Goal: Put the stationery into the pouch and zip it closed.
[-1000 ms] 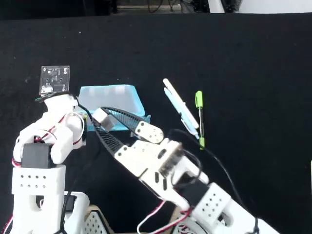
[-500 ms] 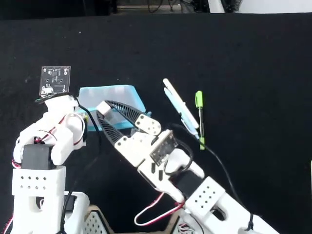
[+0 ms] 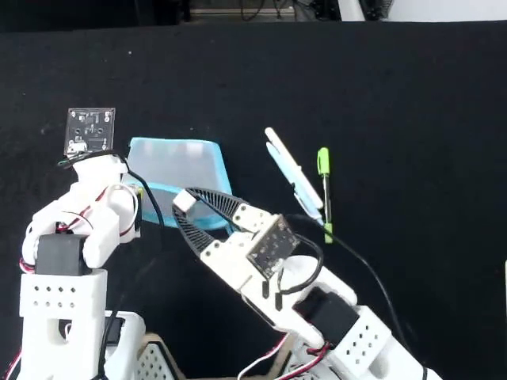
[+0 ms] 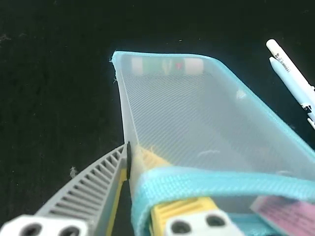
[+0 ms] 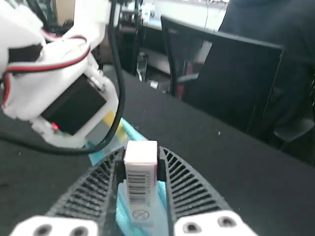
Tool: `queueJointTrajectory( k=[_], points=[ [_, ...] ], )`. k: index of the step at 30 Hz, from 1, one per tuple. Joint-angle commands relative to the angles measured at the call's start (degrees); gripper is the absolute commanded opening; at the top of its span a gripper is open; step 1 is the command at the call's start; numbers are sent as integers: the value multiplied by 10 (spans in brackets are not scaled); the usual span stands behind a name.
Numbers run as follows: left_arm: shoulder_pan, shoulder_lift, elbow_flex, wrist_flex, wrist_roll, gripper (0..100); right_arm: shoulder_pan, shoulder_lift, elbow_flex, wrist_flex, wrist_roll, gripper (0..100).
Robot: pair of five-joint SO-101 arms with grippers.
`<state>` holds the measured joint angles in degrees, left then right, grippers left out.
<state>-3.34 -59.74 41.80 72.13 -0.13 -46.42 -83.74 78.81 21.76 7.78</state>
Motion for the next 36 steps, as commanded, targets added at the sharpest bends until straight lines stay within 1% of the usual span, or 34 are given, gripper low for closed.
queueJointTrajectory(
  k=[1, 4, 6, 10, 14, 32, 36],
  points=[
    [1, -10, -14, 1, -3, 30, -6, -6, -25, 20, 1, 11],
    [1, -10, -14, 1, -3, 30, -3, -6, -24, 24, 1, 11],
    [1, -10, -14, 1, -3, 30, 18, -7, -24, 25, 1, 11],
    [1, -10, -14, 1, -4, 30, 56, -8, -48, 73, -3, 11],
    [1, -10, -13, 1, -4, 30, 57, -7, -80, 124, 0, 11],
    [1, -10, -13, 1, -6, 30, 56, -5, -89, 135, 1, 11],
    [1, -10, -12, 1, -6, 30, 56, -5, -120, 174, 1, 11]
  ],
)
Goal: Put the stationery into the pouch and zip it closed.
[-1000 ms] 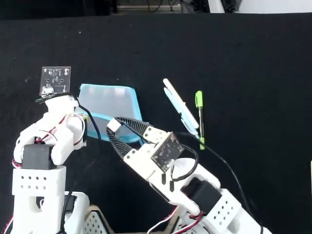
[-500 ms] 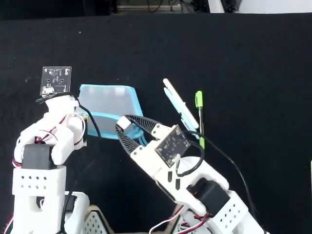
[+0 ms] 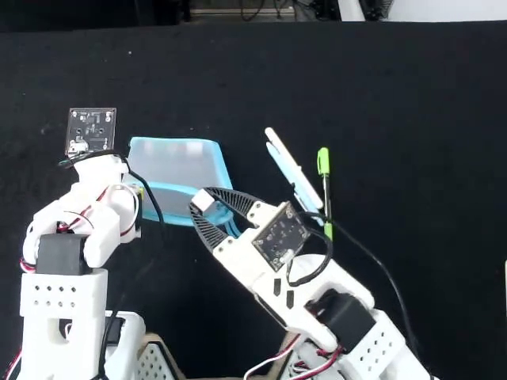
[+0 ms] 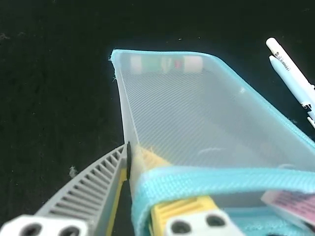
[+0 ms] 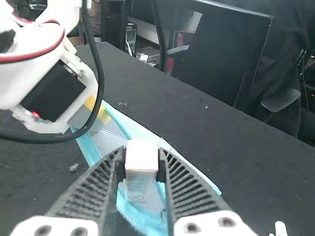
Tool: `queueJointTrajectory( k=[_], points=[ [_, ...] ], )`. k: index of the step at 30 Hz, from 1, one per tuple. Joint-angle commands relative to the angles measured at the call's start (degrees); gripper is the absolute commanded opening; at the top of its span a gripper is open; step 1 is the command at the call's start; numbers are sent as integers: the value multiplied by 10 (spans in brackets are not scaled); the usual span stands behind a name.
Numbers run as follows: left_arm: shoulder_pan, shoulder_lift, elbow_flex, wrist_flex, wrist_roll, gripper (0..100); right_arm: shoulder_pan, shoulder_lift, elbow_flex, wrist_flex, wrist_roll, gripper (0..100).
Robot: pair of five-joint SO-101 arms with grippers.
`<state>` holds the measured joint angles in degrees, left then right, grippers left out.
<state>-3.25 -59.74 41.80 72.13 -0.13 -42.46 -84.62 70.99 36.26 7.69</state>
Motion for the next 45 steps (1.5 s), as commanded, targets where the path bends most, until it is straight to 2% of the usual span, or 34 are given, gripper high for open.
queueJointTrajectory(
  k=[1, 8, 17, 27, 31, 39, 45],
  points=[
    [0, -10, -8, 0, -6, 30, 17, 4, -51, 38, 2, 11],
    [1, -10, -5, 0, -7, 30, 17, 19, -78, 70, 38, 11],
    [1, -10, -4, 0, -7, 30, 16, 152, -145, 96, 37, 15],
    [1, -10, -4, 0, -7, 30, 16, 103, -126, 91, 11, 12],
    [1, -10, -4, 0, -7, 30, 15, 98, -109, 44, 6, 12],
    [1, -10, -4, 0, -7, 30, -57, 98, 32, -185, 11, 12],
    [1, -10, -4, 0, -7, 30, -56, 98, 46, -218, 11, 12]
  ],
)
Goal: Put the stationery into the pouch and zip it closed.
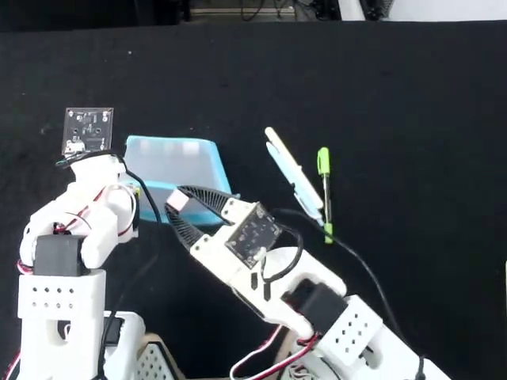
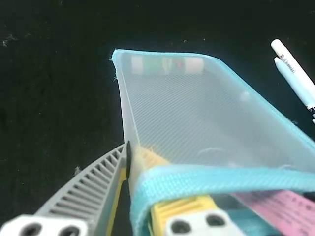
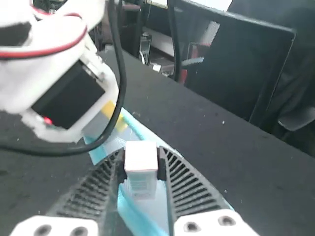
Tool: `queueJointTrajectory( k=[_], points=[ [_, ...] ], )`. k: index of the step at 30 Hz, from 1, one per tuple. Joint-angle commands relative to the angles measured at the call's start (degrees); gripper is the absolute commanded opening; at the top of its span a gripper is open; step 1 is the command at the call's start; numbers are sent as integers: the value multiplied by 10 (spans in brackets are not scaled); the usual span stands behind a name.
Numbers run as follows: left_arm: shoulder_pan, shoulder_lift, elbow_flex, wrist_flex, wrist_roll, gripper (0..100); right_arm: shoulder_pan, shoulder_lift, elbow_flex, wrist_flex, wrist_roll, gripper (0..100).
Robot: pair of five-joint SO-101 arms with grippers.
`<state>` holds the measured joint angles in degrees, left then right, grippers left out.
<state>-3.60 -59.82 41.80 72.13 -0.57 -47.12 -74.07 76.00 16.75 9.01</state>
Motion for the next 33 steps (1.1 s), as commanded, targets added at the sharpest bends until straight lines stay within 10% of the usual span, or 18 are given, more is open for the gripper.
queueJointTrajectory(
  k=[1, 33],
  points=[
    [5, -9, -4, 0, -3, 30, -10, -7, -3, -23, -3, 12],
    [4, -9, 0, 1, -3, 30, -8, -2, -102, 195, 81, 15]
  ],
)
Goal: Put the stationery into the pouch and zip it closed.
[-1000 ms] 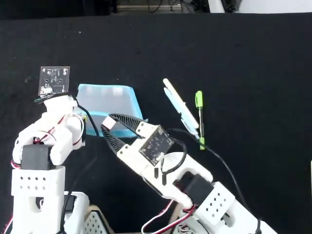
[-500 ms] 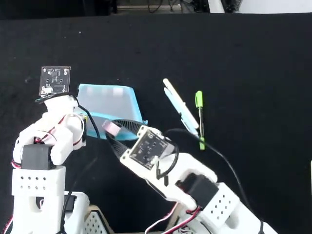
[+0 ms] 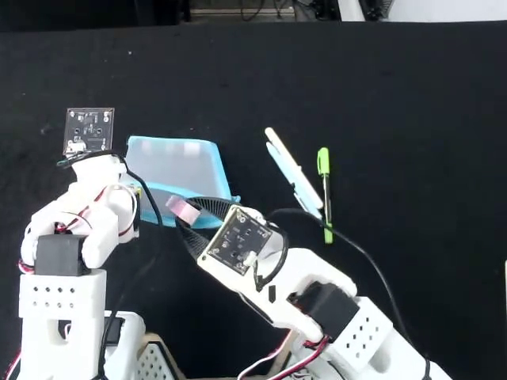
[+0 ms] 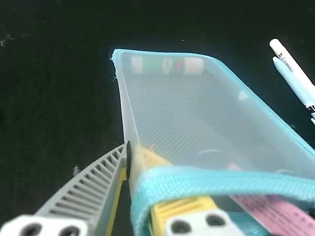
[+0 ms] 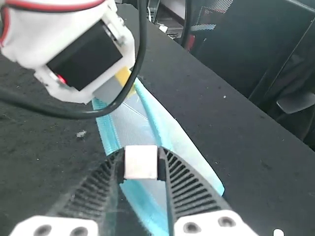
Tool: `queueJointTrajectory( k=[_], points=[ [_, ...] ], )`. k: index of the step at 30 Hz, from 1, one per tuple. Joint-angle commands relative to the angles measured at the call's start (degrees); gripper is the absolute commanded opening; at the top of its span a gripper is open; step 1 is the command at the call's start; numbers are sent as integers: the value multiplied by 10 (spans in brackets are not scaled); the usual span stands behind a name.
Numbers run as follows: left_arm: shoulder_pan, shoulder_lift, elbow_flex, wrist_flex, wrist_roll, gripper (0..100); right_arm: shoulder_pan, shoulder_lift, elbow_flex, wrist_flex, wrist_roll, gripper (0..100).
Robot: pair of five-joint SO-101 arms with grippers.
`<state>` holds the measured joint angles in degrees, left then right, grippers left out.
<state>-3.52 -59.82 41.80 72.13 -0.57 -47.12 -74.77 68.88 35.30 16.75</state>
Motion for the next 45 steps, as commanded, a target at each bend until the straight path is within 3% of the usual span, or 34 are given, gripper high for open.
queueJointTrajectory(
  k=[1, 13, 20, 31, 37, 41, 45],
  points=[
    [3, -9, 2, 0, -3, 30, -8, 5, -30, 10, 4, 15],
    [3, -9, 2, 0, -3, 30, -9, 5, -32, 10, 4, 19],
    [3, -9, 2, 0, -3, 30, -11, 5, -31, 10, 1, 221],
    [3, -9, 2, 0, -3, 30, -8, 0, -37, 16, 1, 222],
    [3, -9, 2, 0, -3, 30, -7, -3, -118, 94, 4, 222],
    [3, -9, 2, 0, -3, 30, 55, -24, -230, 196, 4, 222],
    [3, -9, 2, 0, -3, 30, 185, -27, -279, 224, 1, 222]
  ],
)
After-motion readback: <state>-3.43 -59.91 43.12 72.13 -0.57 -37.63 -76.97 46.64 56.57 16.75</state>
